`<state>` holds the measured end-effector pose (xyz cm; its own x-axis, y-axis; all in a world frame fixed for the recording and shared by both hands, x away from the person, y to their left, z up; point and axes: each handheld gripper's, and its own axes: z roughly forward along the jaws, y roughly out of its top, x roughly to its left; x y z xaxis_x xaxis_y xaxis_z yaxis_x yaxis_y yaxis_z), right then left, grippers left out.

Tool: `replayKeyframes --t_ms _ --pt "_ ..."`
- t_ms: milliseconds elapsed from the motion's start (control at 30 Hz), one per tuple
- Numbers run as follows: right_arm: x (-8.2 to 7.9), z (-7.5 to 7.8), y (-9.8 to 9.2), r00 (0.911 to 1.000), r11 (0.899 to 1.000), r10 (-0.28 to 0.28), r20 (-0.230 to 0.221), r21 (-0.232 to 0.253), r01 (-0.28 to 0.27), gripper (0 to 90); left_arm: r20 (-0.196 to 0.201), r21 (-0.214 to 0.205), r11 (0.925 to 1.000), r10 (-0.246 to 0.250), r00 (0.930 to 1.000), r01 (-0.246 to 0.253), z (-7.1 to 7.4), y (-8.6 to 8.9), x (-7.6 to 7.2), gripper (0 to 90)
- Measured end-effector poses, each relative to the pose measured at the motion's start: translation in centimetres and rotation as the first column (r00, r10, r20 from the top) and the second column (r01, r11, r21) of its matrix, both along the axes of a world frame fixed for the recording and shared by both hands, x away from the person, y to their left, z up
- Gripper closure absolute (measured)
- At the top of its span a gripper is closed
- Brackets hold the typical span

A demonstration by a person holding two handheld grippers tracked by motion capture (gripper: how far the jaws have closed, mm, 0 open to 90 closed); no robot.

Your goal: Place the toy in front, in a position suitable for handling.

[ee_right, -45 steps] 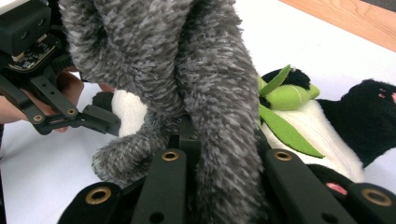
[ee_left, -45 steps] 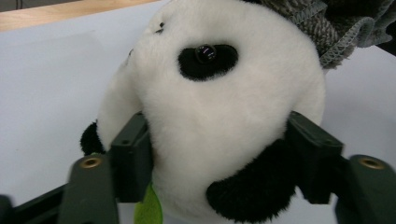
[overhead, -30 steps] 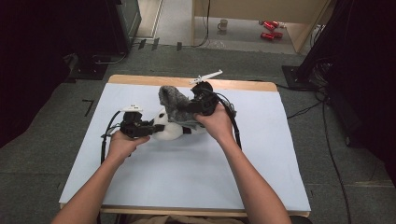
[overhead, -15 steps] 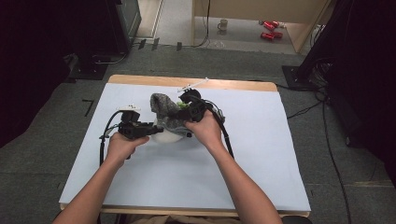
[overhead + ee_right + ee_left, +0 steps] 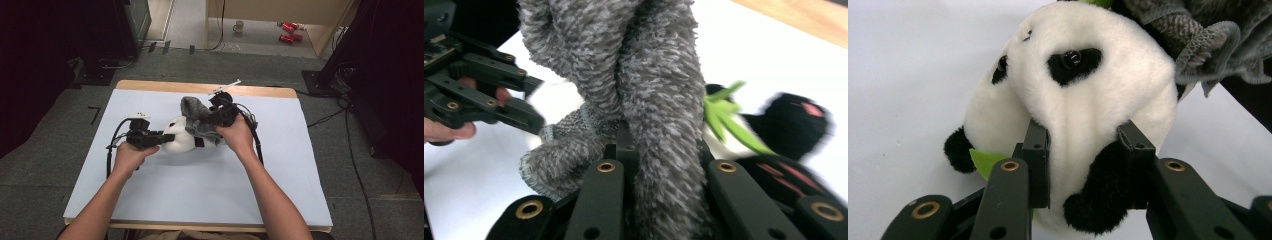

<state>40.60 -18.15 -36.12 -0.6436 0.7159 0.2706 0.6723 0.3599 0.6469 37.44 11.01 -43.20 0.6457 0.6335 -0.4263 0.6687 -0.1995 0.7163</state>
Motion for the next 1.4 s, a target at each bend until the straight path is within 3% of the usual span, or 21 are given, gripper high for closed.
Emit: replayKeyframes --t_ms 167,367,467,567,700,767,867,1000,1167,1400 --pt "0.0 0.1 -1.8 1.0000 1.000 -0.008 0.000 -0.005 0.008 77.6 0.008 0.003 1.0000 -0.005 1.0000 0.005 0.1 -0.1 0.0 64.8" --pt "0.1 0.3 -3.8 0.9992 0.999 -0.037 -0.015 0.026 0.038 77.8 0.005 0.001 1.0000 -0.006 1.0000 0.006 0.1 -0.4 0.0 64.7" --pt "0.0 1.1 -4.4 0.9984 0.992 -0.040 -0.041 0.118 0.045 77.8 0.001 0.005 1.0000 0.003 1.0000 -0.003 0.2 -0.4 0.0 64.5" --pt "-0.5 2.6 -3.9 0.9996 0.992 -0.028 -0.006 0.123 0.029 77.8 -0.009 0.004 1.0000 0.009 0.9999 -0.009 0.2 -0.2 0.1 64.4" --pt "-1.9 4.3 -1.8 0.9994 0.992 0.030 0.019 0.125 -0.032 77.7 -0.015 0.004 0.9999 0.012 0.9998 -0.012 0.2 -0.2 0.1 64.4" --pt "-2.4 4.4 -0.8 0.9982 0.992 0.055 0.025 0.110 -0.057 77.7 -0.021 0.001 0.9999 0.014 0.9997 -0.014 0.2 -0.1 0.1 64.4" --pt "-2.5 3.2 0.3 0.9973 0.994 0.073 0.010 0.078 -0.074 77.7 -0.025 -0.001 0.9999 0.015 0.9996 -0.015 0.2 -0.1 0.2 64.4" --pt "-1.9 1.3 0.8 0.9972 0.994 0.067 -0.034 0.090 -0.063 77.7 -0.026 -0.005 0.9998 0.017 0.9995 -0.017 0.2 0.0 0.2 64.4" --pt "-1.0 -0.5 0.9 0.9982 0.998 0.045 -0.039 0.038 -0.044 77.7 -0.022 0.002 0.9999 0.017 0.9996 -0.017 0.2 -0.1 0.2 64.4" --pt "0.0 -1.7 0.2 0.9983 0.997 0.028 -0.051 0.076 -0.024 77.7 -0.022 0.002 0.9997 0.023 0.9995 -0.023 0.1 -0.1 0.5 64.3"
